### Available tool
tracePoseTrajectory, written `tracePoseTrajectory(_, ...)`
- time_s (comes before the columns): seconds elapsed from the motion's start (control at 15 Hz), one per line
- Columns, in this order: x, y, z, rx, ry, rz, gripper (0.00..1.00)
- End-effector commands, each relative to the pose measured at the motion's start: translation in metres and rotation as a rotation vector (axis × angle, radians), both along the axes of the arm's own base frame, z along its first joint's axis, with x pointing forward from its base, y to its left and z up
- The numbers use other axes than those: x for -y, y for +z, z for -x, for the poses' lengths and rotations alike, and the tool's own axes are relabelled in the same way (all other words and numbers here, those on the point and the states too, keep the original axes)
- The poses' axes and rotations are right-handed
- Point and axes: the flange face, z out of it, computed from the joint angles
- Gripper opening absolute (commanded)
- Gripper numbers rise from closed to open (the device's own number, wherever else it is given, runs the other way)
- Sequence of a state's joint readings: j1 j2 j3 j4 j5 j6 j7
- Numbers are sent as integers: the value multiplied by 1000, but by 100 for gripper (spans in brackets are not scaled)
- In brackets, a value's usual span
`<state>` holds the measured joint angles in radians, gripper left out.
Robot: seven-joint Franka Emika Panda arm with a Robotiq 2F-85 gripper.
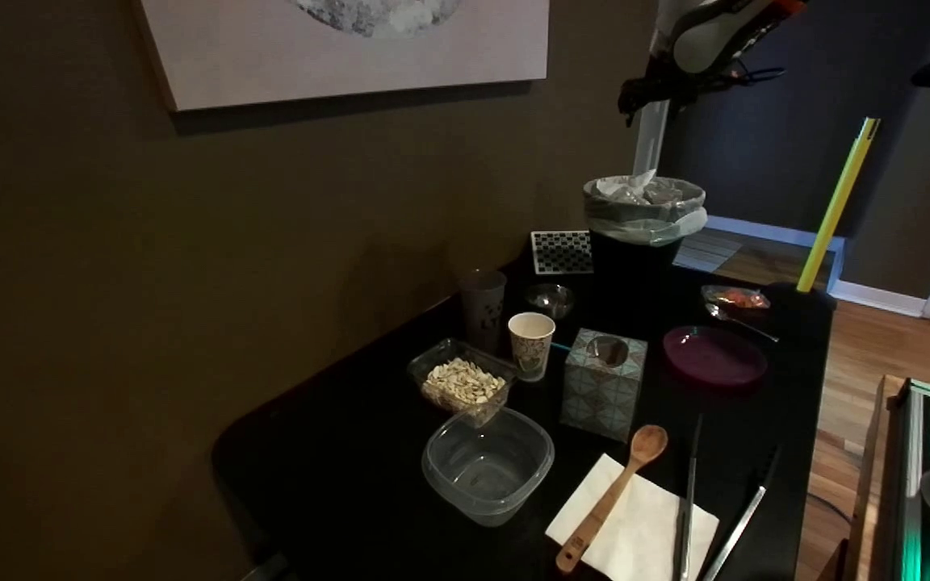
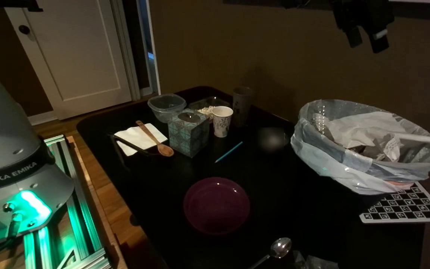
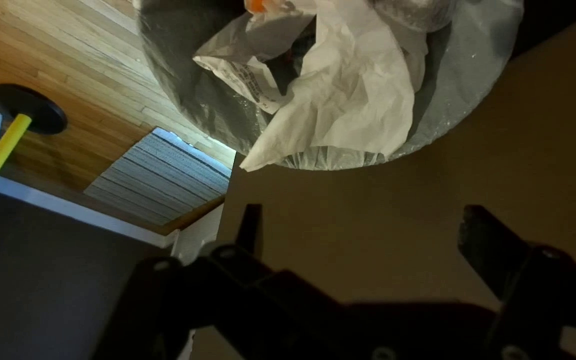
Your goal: Move some white objects from the bowl to the paper towel, then wrap the and put them in the bin
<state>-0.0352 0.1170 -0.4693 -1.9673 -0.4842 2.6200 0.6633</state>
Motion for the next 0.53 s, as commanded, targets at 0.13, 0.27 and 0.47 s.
tracePoseTrajectory(0.13,-17,25,46,-44,-49,0,100)
tracePoseTrajectory(0.27,-9,27,28,-31,-31,2,100)
tracePoseTrajectory(0.47,-9,27,27,-32,-30,3,100)
